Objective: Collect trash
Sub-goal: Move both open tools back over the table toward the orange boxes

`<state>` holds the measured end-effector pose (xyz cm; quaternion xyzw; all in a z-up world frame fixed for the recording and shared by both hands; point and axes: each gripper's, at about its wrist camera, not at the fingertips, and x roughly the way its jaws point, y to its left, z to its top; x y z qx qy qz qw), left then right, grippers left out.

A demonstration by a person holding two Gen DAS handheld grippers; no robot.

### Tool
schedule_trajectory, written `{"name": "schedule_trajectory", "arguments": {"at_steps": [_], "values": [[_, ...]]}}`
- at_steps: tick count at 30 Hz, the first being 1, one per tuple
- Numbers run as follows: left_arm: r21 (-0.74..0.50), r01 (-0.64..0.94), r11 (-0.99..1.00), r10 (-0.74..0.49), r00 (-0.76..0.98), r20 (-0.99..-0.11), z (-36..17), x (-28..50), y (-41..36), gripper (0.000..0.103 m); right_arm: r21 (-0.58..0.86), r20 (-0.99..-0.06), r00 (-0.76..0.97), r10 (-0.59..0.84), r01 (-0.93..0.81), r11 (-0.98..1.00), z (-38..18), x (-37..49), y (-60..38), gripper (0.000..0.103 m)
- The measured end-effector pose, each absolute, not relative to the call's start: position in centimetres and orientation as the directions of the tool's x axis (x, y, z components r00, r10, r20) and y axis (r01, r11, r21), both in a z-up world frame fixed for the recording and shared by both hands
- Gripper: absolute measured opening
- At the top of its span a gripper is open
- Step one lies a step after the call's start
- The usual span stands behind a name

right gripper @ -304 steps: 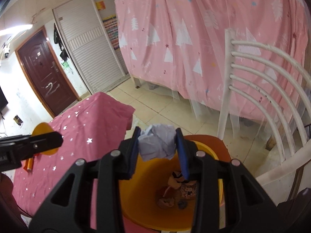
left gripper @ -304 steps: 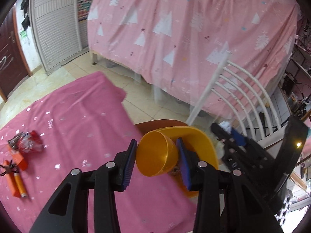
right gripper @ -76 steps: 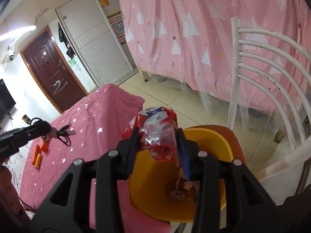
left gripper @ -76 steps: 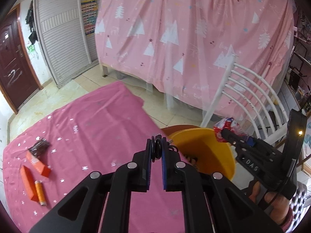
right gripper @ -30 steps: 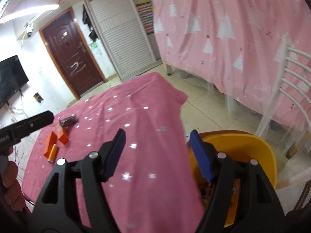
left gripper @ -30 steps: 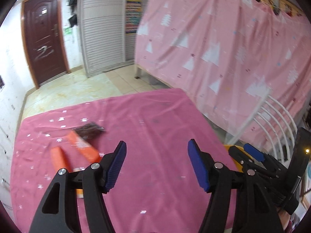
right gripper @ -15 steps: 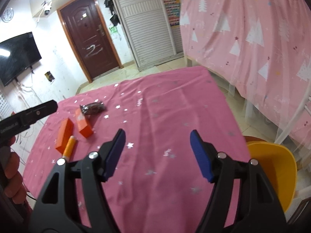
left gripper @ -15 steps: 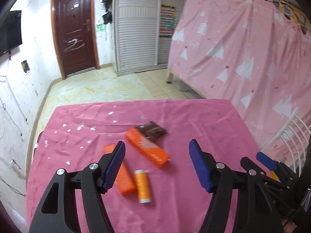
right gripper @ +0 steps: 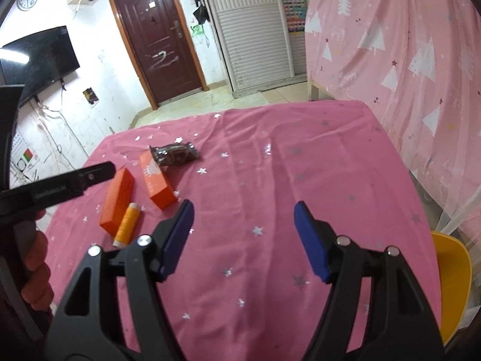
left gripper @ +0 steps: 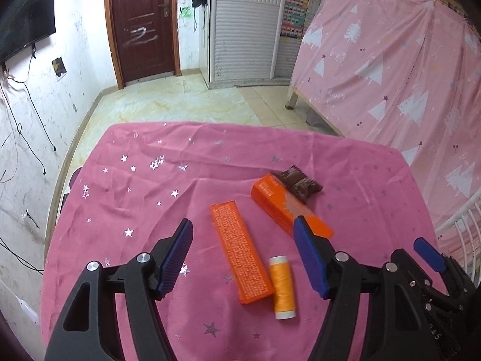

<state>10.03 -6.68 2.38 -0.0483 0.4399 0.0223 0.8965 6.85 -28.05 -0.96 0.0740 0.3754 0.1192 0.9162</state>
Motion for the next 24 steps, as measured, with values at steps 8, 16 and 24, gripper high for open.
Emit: {"name": "schedule_trajectory", "arguments": {"at_steps": [8, 16, 24], "values": [[-0.046, -0.095, 0.994, 0.017, 0.573, -0.82, 0.3, 10.8, -5.8, 0.062, 0.198, -0.685, 0.672, 0.281, -0.199, 0.96, -1.0, 7.8, -25.6, 0.066], [-0.082, -0.087, 0.993, -0.019, 0.563, -0.826, -0.6, 10.9, -4.5, 0.045, 0.163, -0.699, 0.655, 0.287, -0.245, 0.956, -1.0, 8.5, -23.1, 0.066], [-0.107, -0.069, 0.992, -0.049, 0.569, -0.821, -0.4, 10.7, -3.6, 0.023, 0.135, -0.698, 0.65, 0.3, -0.292, 0.947, -0.5, 9.3, -20.8, 0.066]]}}
